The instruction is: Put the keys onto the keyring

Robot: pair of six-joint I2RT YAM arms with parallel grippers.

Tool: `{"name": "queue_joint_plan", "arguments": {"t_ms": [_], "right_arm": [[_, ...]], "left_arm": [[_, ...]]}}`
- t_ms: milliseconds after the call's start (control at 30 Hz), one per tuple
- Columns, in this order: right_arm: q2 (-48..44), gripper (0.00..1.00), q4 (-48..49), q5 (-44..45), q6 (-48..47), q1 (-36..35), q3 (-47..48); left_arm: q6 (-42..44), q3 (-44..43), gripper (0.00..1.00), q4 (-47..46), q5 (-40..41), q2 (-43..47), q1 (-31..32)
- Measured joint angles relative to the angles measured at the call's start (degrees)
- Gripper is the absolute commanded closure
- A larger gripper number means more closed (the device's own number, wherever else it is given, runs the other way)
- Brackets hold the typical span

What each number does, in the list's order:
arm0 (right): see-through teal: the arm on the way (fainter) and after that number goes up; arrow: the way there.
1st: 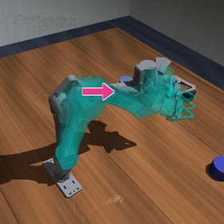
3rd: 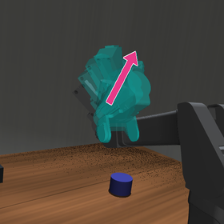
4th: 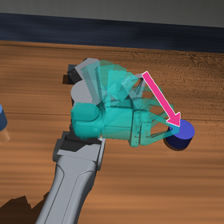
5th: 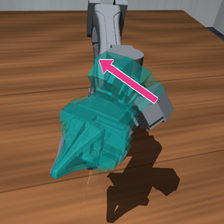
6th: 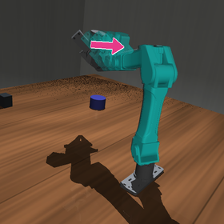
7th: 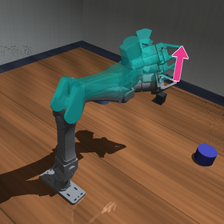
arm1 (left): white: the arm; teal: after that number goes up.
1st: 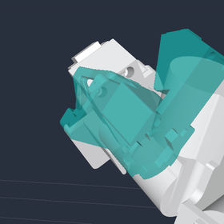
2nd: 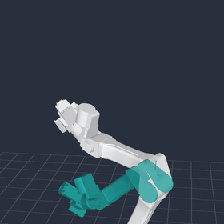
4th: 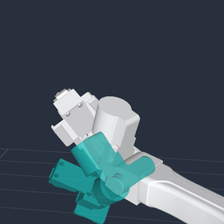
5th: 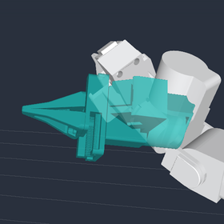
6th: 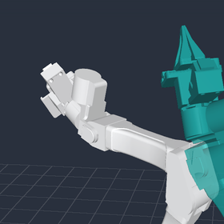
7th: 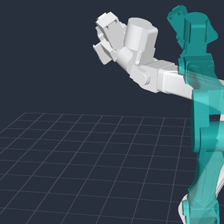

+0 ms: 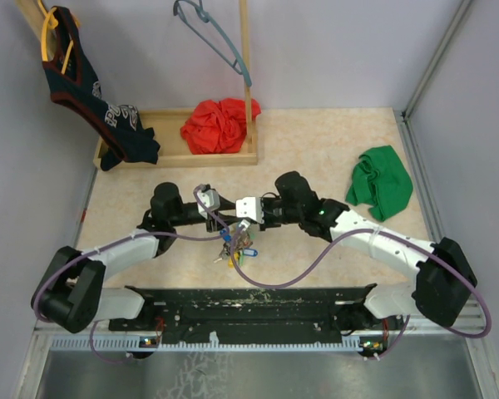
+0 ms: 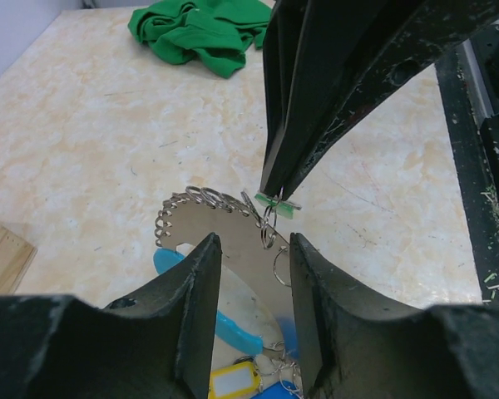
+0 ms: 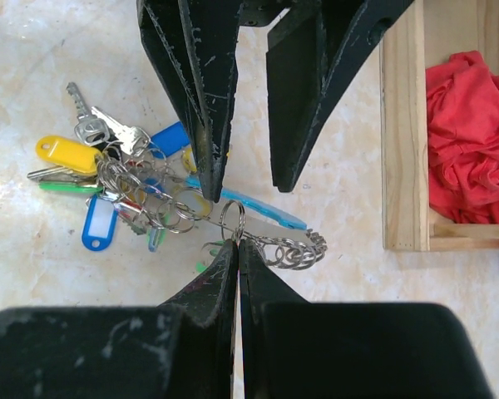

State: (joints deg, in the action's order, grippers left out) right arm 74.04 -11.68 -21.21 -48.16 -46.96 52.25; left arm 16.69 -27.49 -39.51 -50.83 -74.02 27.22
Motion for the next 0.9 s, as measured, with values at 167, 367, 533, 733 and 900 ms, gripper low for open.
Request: {"name": "queue_joint_plan", "arguments": {"t_ms": [167,367,533,733,900], "right_arm": [[0.2,1.00,-1.7,-0.9,-0.7,0.0,0.9],[0.5,1.00,-2.8,-1.8,-1.2,0.0,1.5],[0.5,1.00,-2.9,-2.2,-1.3,0.0,1.5],[0.6,1.00,-2.9,-2.4,-1.3,0.0,1.6],[0.5,1.00,-3.0,-1.7,-1.0,0.0,1.5]], "left_arm": [[1.7,-2.1,0.55,2.2,-3.3,-0.5,0.0],[1.9,-4.2,0.58,3.0,-6.8,-3.3,0.0],[2.5,-5.8,0.65,5.3,-9.0,-5.4,0.0],[3.6,-7.6,0.96,8.9,-10.1,-7.0,0.0],[5.3,-8.5,0.99,11.9,-10.1,-7.0,0.0]]}}
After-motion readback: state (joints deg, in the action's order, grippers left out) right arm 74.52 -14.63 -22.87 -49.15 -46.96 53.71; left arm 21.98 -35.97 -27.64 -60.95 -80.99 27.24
